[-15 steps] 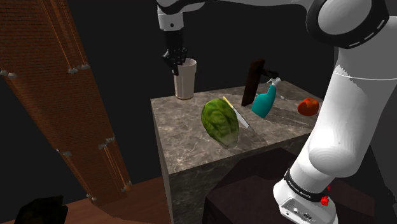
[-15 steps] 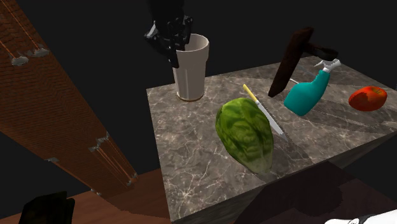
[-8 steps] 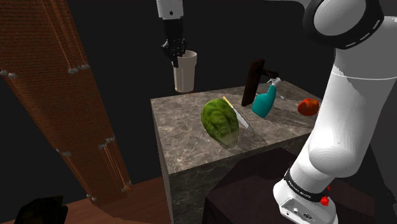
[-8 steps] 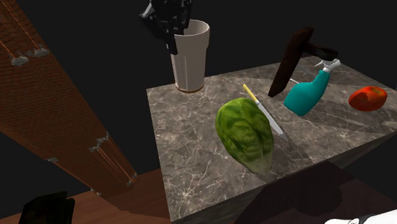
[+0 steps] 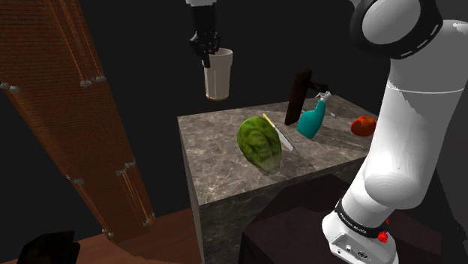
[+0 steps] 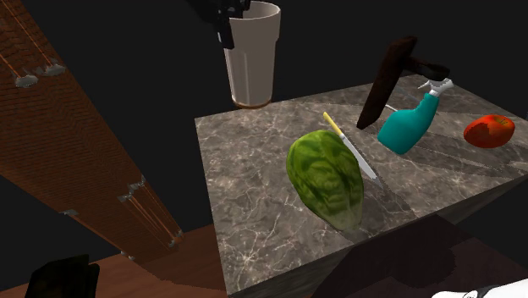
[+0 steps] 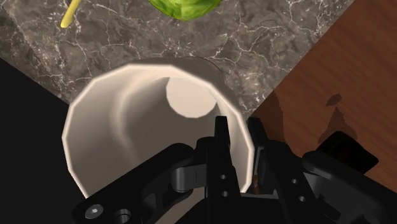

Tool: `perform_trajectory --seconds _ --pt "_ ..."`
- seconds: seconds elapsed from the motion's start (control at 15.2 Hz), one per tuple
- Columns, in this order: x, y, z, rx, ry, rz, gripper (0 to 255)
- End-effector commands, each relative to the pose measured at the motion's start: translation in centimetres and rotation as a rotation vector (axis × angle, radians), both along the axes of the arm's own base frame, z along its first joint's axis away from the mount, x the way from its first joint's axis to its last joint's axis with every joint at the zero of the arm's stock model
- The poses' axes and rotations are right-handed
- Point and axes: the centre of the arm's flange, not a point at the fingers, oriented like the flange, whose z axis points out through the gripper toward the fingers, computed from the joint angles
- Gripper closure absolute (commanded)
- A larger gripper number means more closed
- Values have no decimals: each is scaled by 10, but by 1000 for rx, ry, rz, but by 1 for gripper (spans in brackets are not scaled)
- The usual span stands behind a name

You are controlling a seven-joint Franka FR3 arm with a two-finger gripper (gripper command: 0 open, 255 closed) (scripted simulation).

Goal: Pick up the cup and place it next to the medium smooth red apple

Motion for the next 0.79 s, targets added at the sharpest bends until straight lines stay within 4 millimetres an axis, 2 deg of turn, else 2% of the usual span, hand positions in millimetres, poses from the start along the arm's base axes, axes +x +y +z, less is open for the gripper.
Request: perform_trajectory --seconds 0.0,0.73 --pt "-5 -12 3 0 0 0 255" --pt "-60 -146 -9 0 0 0 255"
